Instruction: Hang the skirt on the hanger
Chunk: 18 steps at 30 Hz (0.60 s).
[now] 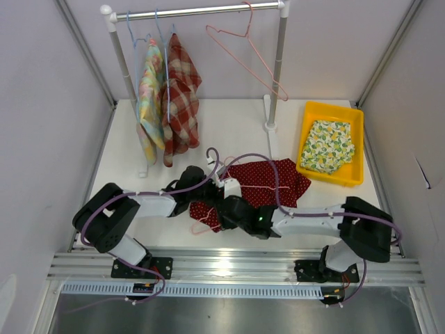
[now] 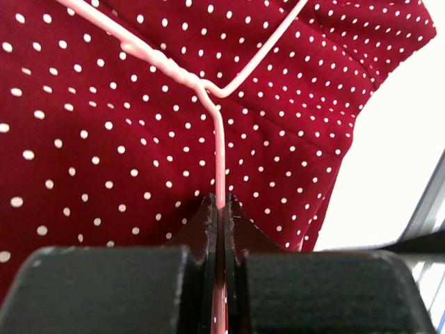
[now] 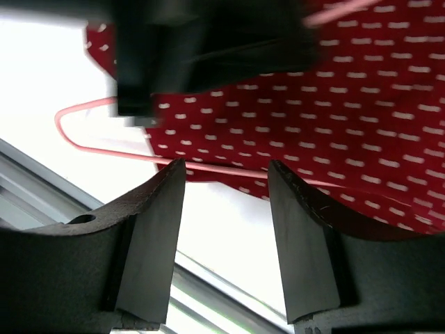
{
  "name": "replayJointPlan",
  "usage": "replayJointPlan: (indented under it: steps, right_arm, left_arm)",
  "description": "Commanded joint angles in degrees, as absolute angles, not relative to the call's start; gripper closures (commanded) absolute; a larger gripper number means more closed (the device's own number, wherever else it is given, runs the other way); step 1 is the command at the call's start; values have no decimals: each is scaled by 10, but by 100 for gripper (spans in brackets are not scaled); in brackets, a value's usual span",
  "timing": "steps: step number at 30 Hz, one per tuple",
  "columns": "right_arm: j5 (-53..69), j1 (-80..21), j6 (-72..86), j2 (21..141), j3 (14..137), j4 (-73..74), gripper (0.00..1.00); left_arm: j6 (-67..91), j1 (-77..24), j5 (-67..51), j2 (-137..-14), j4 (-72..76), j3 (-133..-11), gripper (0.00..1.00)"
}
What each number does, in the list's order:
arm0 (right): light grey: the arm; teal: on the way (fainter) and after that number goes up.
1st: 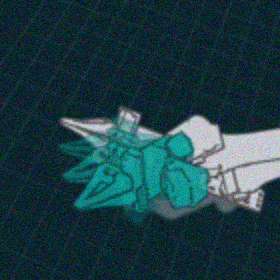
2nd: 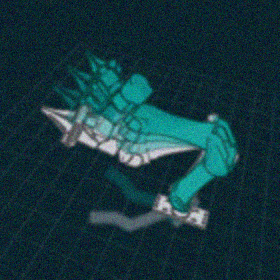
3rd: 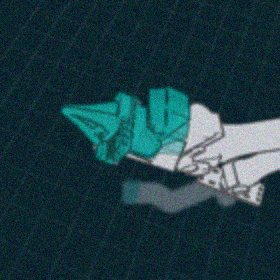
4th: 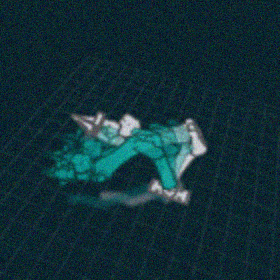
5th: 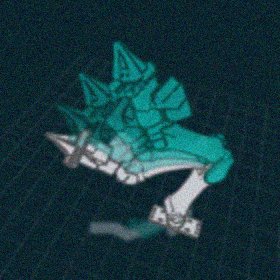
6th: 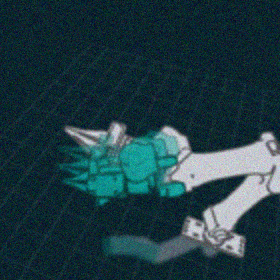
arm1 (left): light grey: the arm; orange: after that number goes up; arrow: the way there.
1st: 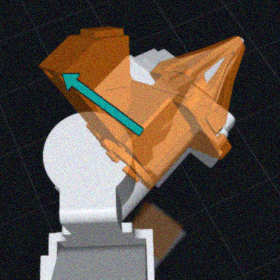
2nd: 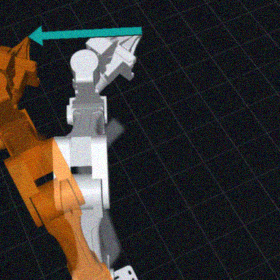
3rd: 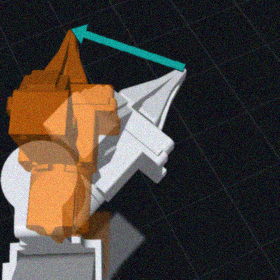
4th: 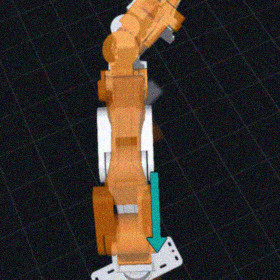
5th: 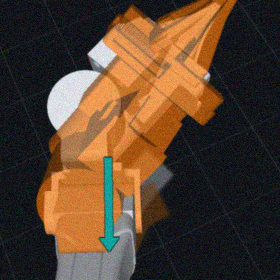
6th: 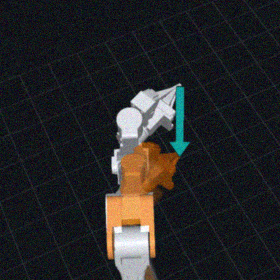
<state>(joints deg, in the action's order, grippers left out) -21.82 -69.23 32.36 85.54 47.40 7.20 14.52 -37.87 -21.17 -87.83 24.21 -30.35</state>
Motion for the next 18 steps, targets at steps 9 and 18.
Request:
replayJointPlan:
  steps: [9,18]
  right_arm:
    - [-373,-795,312,1005,522,-100,45]
    - [-398,-796,345,1042,541,-59,71]
  left_arm:
    - [155,-381,-231,-881,254,-330,100]
    - [156,-381,-236,-882,244,-337,100]
